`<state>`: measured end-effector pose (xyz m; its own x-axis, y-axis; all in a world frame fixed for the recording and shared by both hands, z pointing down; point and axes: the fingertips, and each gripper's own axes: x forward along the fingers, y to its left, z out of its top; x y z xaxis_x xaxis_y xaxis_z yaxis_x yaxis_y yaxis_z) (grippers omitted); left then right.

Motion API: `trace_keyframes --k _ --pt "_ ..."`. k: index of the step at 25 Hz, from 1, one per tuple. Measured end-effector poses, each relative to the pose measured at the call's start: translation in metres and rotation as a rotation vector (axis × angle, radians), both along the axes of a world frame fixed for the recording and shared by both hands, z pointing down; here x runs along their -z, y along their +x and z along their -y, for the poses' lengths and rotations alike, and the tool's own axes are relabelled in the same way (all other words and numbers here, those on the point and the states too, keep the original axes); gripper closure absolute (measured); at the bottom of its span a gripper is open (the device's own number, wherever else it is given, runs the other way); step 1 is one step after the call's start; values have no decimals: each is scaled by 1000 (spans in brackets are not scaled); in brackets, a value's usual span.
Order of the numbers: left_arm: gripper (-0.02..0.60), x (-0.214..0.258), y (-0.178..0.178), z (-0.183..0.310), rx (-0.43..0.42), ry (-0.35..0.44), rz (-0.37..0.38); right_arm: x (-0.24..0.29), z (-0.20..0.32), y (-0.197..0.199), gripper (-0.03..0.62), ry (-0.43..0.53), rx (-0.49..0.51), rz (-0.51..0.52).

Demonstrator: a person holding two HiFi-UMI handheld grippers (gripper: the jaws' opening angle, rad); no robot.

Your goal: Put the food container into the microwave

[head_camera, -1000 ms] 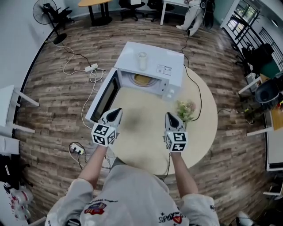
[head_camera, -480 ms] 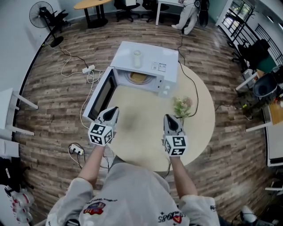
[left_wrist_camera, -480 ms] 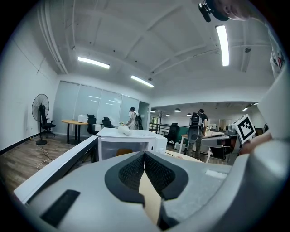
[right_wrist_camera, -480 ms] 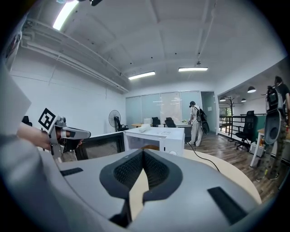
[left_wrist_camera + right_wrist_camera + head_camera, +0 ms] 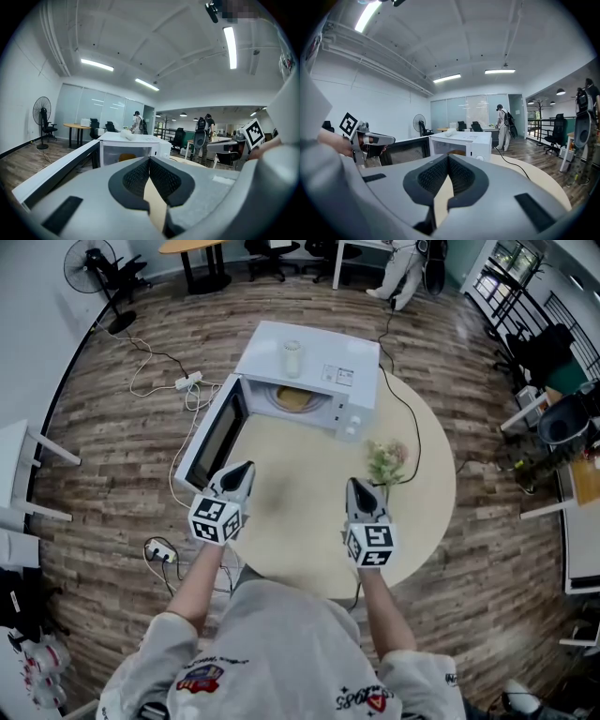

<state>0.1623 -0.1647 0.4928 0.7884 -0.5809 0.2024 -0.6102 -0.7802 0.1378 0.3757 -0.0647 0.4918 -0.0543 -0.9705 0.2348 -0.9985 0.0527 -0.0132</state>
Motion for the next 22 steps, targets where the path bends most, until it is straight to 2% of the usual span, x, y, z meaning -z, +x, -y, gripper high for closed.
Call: trace_keyframes --k 22 --pt "577 -8 1 0 -6 -15 7 1 2 -4 591 11 13 9"
